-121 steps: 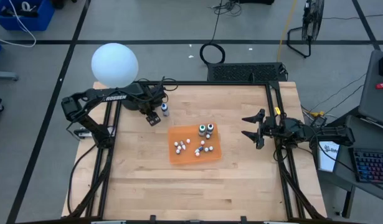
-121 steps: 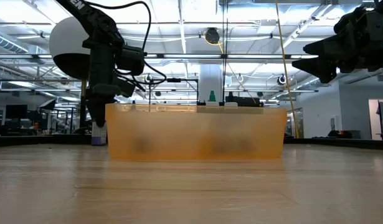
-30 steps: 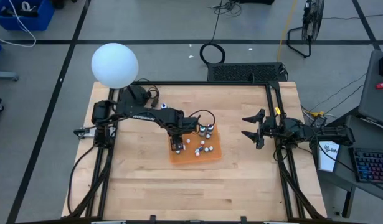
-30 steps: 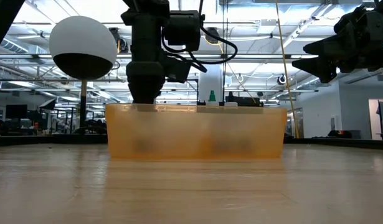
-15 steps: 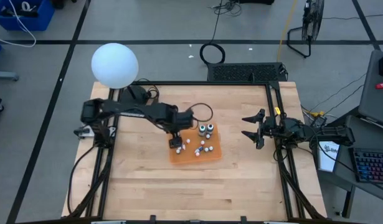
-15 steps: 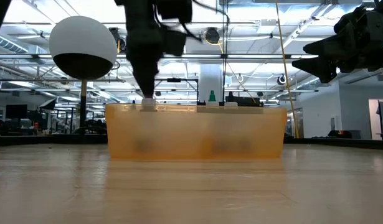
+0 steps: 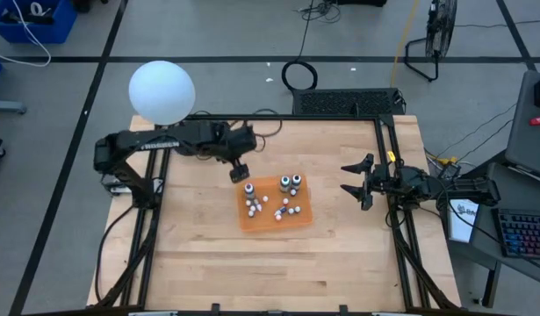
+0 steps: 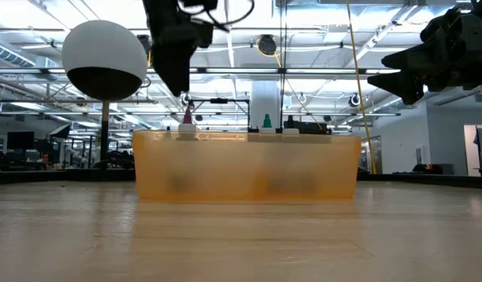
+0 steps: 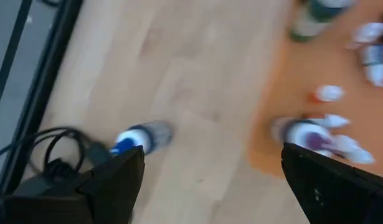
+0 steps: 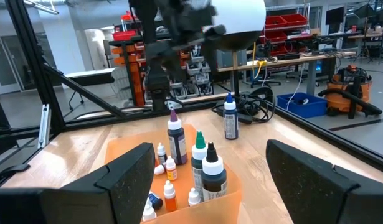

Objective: Pick & Place food coloring
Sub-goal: Put the large blue food coloring bottle into the orange bin

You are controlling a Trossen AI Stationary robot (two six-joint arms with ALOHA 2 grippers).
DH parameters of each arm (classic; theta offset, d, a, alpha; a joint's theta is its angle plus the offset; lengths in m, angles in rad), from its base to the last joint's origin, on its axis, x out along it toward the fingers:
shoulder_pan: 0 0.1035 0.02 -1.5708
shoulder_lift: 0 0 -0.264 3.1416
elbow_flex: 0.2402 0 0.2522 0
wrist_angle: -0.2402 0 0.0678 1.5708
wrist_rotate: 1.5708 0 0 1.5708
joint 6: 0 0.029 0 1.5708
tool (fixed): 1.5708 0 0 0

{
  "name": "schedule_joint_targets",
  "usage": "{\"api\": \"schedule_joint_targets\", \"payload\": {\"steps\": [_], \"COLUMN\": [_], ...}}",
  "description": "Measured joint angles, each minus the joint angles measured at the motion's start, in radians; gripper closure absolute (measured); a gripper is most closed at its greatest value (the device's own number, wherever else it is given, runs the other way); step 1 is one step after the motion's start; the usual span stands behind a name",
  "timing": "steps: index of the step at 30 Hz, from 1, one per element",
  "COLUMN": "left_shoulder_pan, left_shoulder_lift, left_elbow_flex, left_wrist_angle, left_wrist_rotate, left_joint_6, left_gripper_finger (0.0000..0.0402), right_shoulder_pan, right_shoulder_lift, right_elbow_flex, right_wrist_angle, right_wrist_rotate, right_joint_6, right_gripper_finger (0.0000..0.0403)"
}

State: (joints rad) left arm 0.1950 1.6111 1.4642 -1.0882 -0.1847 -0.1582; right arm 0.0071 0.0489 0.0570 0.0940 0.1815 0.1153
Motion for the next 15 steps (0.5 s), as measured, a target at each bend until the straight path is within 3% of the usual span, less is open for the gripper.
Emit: {"api": "schedule_joint_targets", "payload": {"steps": [6,11,15], "left_shoulder_pan": [0.151,0.270,0.339], "left_shoulder_lift": [0.050,0.066,0.065], "left_elbow_flex": [-0.026,-0.066,-0.098], "left_wrist_angle": [0.011,0.060,0.081], "left_wrist_rotate": [0.002,0.119,0.130], "left_joint_6": [0.017,0.045,0.045], "left_gripper_finger": [0.0028,0.0028,0.0027], "right_shoulder_pan": [0.000,0.000,0.000], "right_shoulder_lift": [0.000,0.000,0.000], "right_elbow_flex": [0.000,0.000,0.000], "right_wrist_angle": [0.000,0.000,0.000], "right_wrist_rotate": [0.000,0.000,0.000], "right_joint_6": [0.000,0.000,0.000], "right_gripper_finger": [0.0110,0.0110,0.0110]}}
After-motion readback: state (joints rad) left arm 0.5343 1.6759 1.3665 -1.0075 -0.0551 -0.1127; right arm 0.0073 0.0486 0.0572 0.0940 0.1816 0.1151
